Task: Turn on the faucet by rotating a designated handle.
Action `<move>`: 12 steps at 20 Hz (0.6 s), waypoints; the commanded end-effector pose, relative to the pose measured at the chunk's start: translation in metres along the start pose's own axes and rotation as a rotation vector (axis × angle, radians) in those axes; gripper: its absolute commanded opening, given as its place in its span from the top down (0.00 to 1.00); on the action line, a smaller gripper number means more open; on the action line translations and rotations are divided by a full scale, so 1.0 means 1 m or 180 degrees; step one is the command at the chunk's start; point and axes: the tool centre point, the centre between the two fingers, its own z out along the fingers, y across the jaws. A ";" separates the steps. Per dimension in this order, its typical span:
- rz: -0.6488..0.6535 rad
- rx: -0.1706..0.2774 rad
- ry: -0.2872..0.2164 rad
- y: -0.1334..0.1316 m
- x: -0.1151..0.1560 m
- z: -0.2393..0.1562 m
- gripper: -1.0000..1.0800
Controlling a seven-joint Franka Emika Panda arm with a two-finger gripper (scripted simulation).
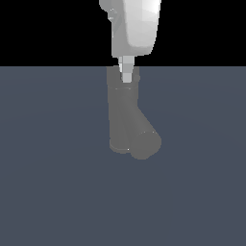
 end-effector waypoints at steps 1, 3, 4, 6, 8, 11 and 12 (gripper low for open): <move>0.0090 0.0008 0.0000 0.002 0.027 0.000 1.00; 0.0095 0.0007 0.0000 0.002 0.038 0.000 1.00; 0.0098 0.0007 0.0000 0.002 0.043 0.000 1.00; 0.0103 0.0006 -0.0001 0.002 0.054 0.000 1.00; 0.0109 0.0005 -0.0002 0.002 0.064 0.000 1.00; -0.0037 -0.0001 -0.0004 -0.003 0.042 0.000 1.00; -0.0033 0.0000 -0.0004 -0.005 0.045 0.000 1.00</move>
